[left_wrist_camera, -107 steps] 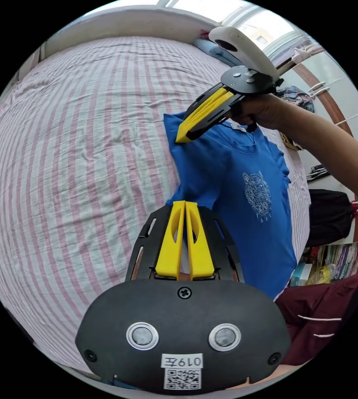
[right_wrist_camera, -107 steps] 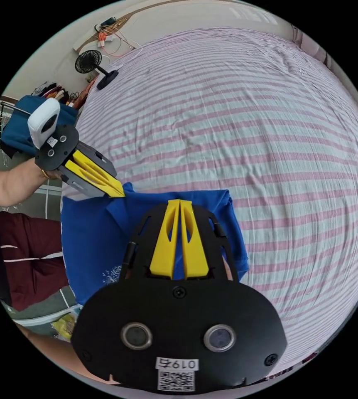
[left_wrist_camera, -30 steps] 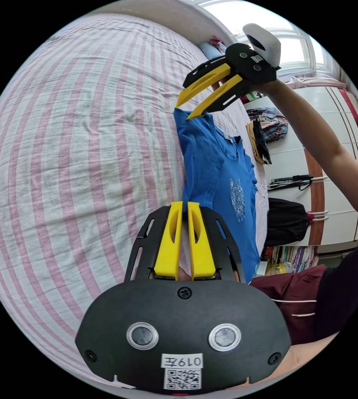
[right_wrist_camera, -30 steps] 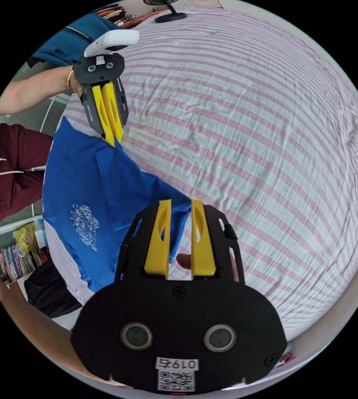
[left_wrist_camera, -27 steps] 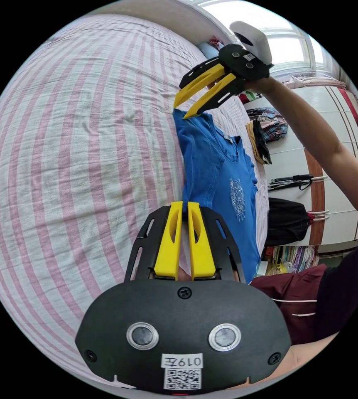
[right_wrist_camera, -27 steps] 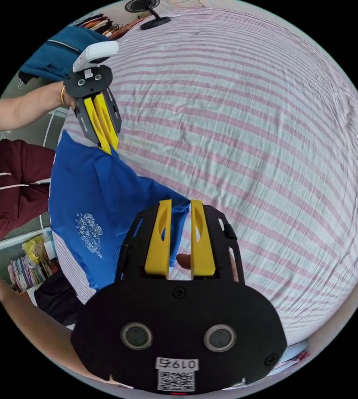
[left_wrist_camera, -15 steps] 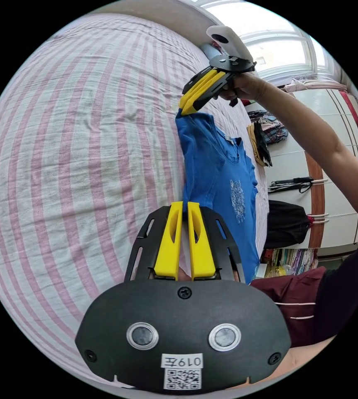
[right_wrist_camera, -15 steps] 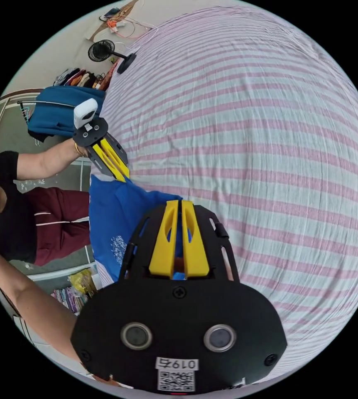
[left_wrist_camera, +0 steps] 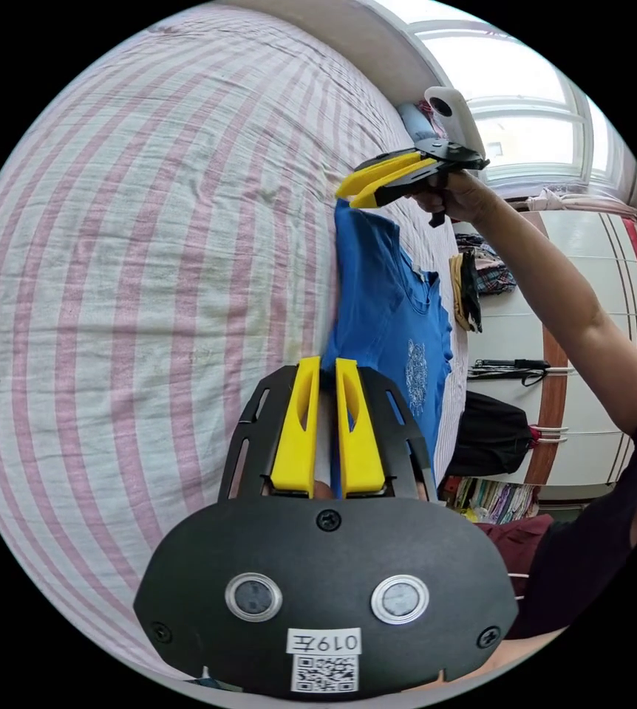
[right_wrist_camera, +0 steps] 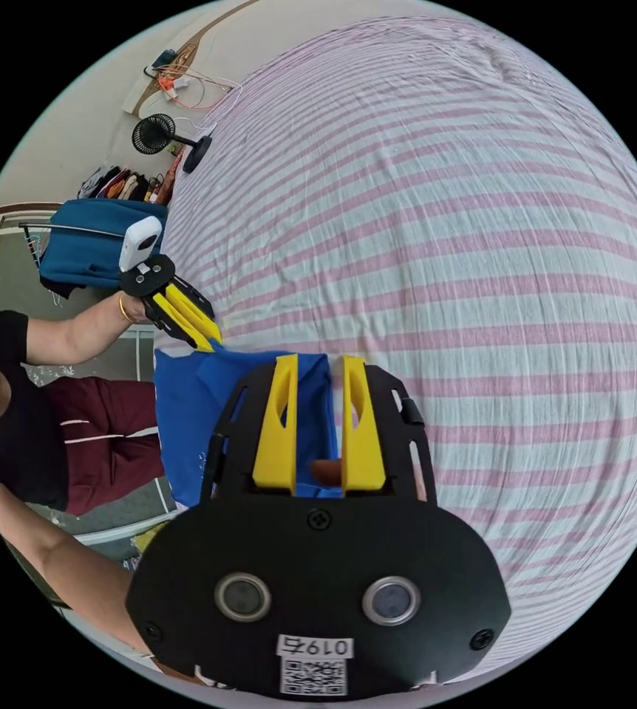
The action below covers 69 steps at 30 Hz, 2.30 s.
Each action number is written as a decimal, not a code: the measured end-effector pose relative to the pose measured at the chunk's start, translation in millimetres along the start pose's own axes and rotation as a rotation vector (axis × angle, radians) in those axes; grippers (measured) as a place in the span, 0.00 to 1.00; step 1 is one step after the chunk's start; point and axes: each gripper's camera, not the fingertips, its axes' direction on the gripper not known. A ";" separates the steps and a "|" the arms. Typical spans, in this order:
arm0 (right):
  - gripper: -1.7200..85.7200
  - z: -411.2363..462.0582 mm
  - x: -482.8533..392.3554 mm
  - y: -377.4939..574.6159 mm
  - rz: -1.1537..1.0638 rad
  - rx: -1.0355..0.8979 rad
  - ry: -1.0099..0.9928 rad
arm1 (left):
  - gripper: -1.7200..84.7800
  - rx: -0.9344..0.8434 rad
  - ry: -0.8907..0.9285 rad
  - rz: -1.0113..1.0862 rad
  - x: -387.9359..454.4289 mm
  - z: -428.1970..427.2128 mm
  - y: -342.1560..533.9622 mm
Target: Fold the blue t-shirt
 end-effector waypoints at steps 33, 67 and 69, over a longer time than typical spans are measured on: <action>0.01 376.3 -126.5 353.1 0.267 0.625 0.299 | 0.03 0.198 -0.198 0.091 171.0 -28.4 171.7; 0.01 655.0 -430.8 603.8 0.521 0.664 0.793 | 0.05 0.151 -0.413 0.399 662.3 100.9 467.9; 0.01 662.1 -422.6 618.8 0.509 0.656 0.778 | 0.05 0.153 -0.443 0.405 691.1 121.2 476.8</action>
